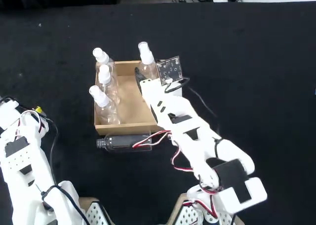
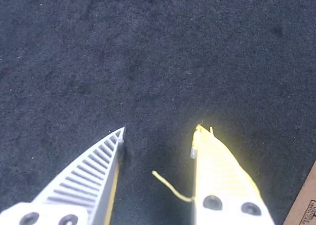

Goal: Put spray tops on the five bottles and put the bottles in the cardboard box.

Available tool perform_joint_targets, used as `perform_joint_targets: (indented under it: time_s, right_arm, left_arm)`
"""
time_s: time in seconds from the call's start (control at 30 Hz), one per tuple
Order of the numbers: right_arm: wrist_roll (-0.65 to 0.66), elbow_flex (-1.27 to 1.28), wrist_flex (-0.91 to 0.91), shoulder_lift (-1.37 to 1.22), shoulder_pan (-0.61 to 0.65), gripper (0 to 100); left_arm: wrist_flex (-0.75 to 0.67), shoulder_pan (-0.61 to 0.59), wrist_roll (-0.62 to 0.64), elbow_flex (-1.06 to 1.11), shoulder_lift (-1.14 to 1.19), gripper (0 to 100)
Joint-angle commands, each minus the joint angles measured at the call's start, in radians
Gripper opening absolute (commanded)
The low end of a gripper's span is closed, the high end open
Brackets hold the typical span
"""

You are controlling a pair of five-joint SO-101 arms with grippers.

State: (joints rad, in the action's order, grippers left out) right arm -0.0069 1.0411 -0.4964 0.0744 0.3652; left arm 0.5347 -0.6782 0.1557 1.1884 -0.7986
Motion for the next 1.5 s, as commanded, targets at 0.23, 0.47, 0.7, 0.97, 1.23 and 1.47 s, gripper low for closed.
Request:
perform_joint_targets:
  time_s: [0.23, 0.47, 0.7, 0.97, 1.23, 1.47]
  right_arm:
    - [0.138, -0.108, -0.034, -0.058, 0.029, 6.1]
    - [0.138, -0.107, -0.034, -0.068, 0.038, 6.3]
    - [0.138, -0.085, -0.026, -0.064, 0.038, 20.5]
    - [0.138, -0.054, -0.026, -0.059, 0.064, 20.5]
    - [0.138, -0.059, -0.026, -0.061, 0.064, 20.8]
    - [0.14, -0.056, -0.026, -0.061, 0.069, 24.4]
  left_arm:
    - [-0.02, -0.013, 0.002, -0.015, -0.031, 20]
    - [-0.02, -0.013, 0.0, -0.015, -0.031, 20]
    - [-0.02, -0.013, 0.0, -0.015, -0.031, 20]
    - [-0.02, -0.012, 0.0, -0.016, -0.031, 20]
    - [-0.02, -0.012, 0.0, -0.016, -0.031, 20]
    - [-0.02, -0.012, 0.0, -0.016, -0.031, 20]
